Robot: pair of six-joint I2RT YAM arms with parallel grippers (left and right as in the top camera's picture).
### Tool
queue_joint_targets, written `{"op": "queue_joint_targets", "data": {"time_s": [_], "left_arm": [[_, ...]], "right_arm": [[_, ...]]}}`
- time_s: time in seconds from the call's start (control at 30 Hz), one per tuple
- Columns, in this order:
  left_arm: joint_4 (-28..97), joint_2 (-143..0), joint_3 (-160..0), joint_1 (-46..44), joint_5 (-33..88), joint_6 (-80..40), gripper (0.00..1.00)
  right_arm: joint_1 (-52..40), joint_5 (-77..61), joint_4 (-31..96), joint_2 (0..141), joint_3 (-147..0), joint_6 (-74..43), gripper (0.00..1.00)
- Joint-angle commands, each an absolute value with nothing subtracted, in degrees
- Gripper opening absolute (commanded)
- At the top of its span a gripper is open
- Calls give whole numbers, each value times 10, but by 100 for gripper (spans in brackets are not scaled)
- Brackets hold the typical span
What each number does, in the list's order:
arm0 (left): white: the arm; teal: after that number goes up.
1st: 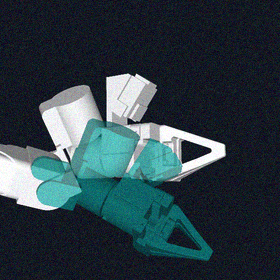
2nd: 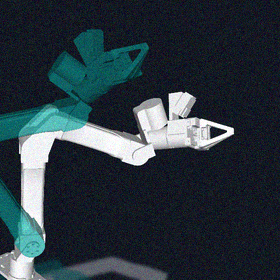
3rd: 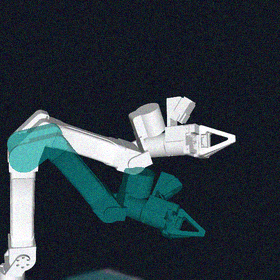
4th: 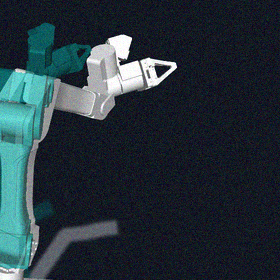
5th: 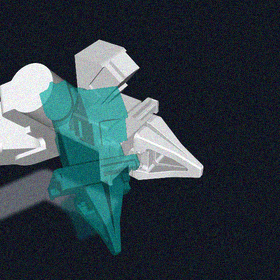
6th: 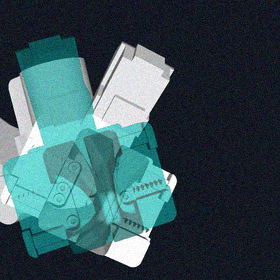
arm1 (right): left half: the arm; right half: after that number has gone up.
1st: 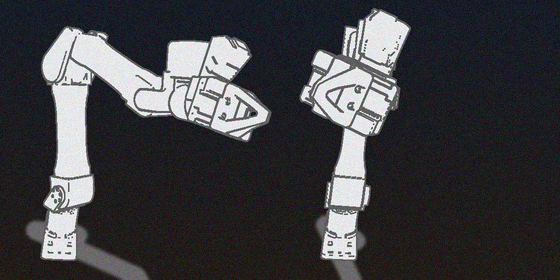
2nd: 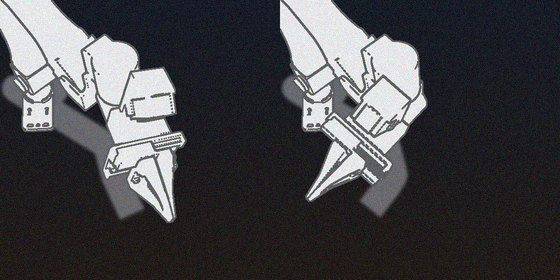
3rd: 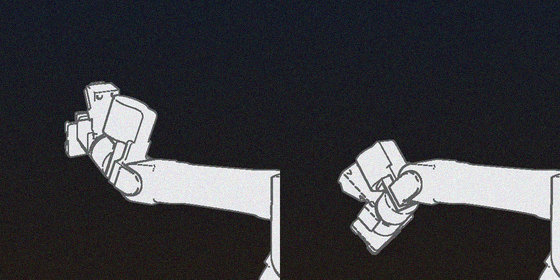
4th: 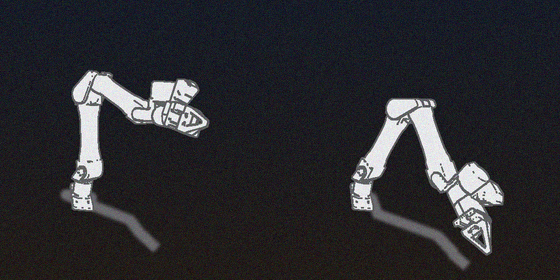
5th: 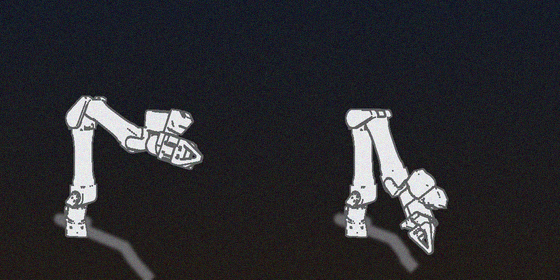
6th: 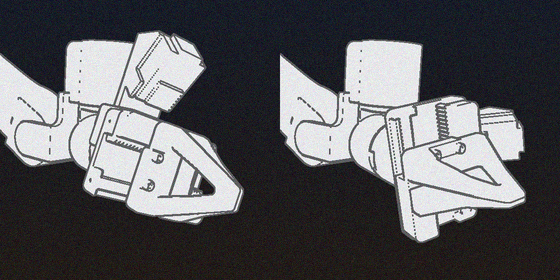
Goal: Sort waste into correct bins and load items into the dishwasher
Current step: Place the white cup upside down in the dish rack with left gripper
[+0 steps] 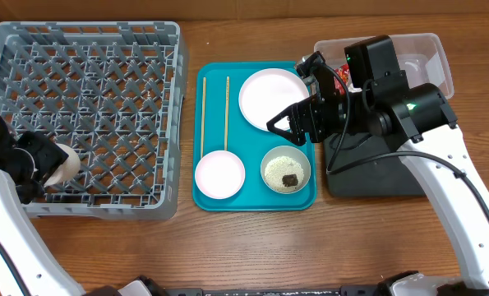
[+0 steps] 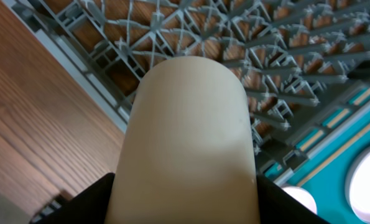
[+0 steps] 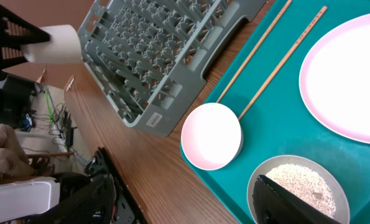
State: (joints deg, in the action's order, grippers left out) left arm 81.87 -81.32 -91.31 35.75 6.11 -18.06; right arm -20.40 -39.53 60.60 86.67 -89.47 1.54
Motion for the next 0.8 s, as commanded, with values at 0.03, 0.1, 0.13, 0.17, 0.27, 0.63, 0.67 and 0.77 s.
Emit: {"op": "queue_joint_targets", "data": {"time_s": [0.03,0.1,0.13,0.17,0.27,0.63,0.67,0.77], "left_arm": [[763,-842,-861,364,41,-204,61],[742,-858,-858,364,41,-205,60],[729,-867,-858,364,46,-205,61],[715,-884,-858,364,49,-208,60],[706,-910,-858,364,49,-209,61],[689,-1010,-858,364,80,-208,61],[689,-1011,-858,364,81,-208,66],[693,-1008,-867,364,100,-208,97]], "right_arm": [[-206,-390,603,863,-903,19,72],[-206,-390,603,863,-903,19,72],[-206,-390,603,863,-903,19,72],[-206,-390,603,863,-903,19,73],[-206,-390,603,863,-903,19,72],[-206,-390,604,863,-903,19,72],[-206,-390,604,863,-903,19,72],[-206,-391,606,863,-903,17,100]]}}
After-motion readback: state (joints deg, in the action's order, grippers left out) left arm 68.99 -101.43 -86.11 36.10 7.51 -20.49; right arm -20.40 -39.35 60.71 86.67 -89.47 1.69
